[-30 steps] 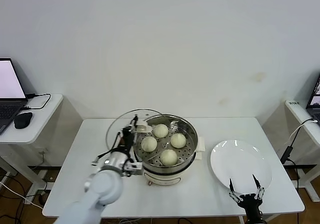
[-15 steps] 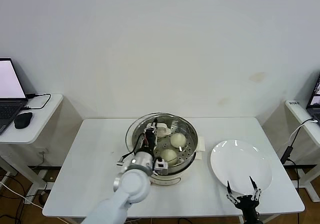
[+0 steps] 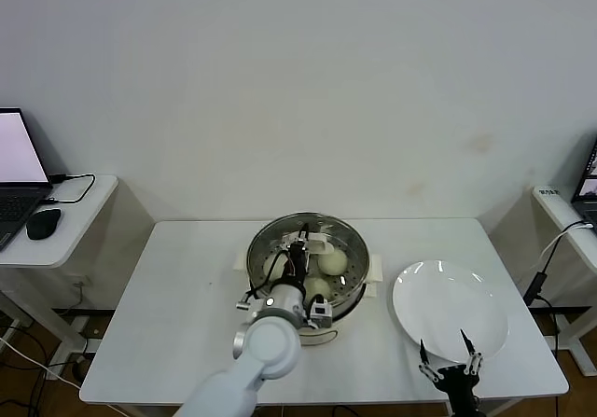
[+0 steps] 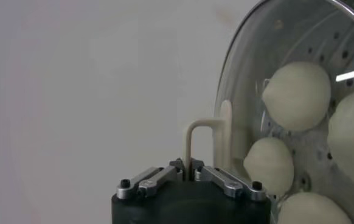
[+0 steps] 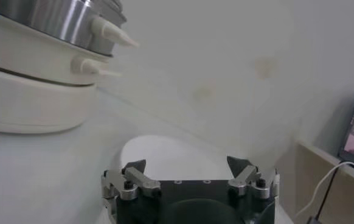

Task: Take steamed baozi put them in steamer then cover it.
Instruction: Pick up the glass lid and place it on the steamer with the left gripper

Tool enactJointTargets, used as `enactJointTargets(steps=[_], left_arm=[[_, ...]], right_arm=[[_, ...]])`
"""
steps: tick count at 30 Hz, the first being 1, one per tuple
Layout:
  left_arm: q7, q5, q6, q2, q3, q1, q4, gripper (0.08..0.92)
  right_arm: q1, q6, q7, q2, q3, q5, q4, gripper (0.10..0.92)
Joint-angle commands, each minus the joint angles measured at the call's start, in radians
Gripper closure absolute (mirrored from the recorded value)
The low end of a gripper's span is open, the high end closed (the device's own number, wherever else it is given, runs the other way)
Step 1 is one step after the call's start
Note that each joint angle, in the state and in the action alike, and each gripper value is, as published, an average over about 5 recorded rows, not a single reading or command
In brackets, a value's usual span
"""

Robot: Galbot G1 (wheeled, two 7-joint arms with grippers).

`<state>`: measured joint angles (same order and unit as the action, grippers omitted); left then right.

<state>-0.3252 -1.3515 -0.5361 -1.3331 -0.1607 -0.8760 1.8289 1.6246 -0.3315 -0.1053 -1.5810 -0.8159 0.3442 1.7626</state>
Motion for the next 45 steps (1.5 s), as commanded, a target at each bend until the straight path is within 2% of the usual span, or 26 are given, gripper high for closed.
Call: enactJointTargets(steps=[1,19,28,31,37,45], left_arm=[[-0.008,-0.033,-0.004,-0.03,-0.012,0.004,-0.02,0.867],[0.023,-0.064,0.015,-0.044,0.009,-0.038,-0.029,0.867],[0.046,-0.073,0.029,-0.046,0.029,-0.076,0.004,0.86],[0.06,-0.065,0.031,-0.035,0.037,-0.096,0.031,0.808],[0.087,-0.046,0.041,-0.006,0.05,-0.151,0.104,0.653],[0.155,0.057,0.072,0.079,0.113,-0.29,0.284,0.419]], right_arm=[[-0.001,0.002,-0.001,0.0,0.003,0.007,-0.003,0.203],[0.0,0.0,-0.005,0.001,0.015,0.012,-0.006,0.203],[0.005,-0.001,-0.007,0.001,0.026,0.015,-0.001,0.203],[0.007,-0.001,-0.007,0.002,0.03,0.017,0.001,0.203],[0.01,0.001,-0.009,0.002,0.037,0.022,0.008,0.202],[0.019,0.006,-0.011,0.002,0.042,0.014,0.022,0.202]])
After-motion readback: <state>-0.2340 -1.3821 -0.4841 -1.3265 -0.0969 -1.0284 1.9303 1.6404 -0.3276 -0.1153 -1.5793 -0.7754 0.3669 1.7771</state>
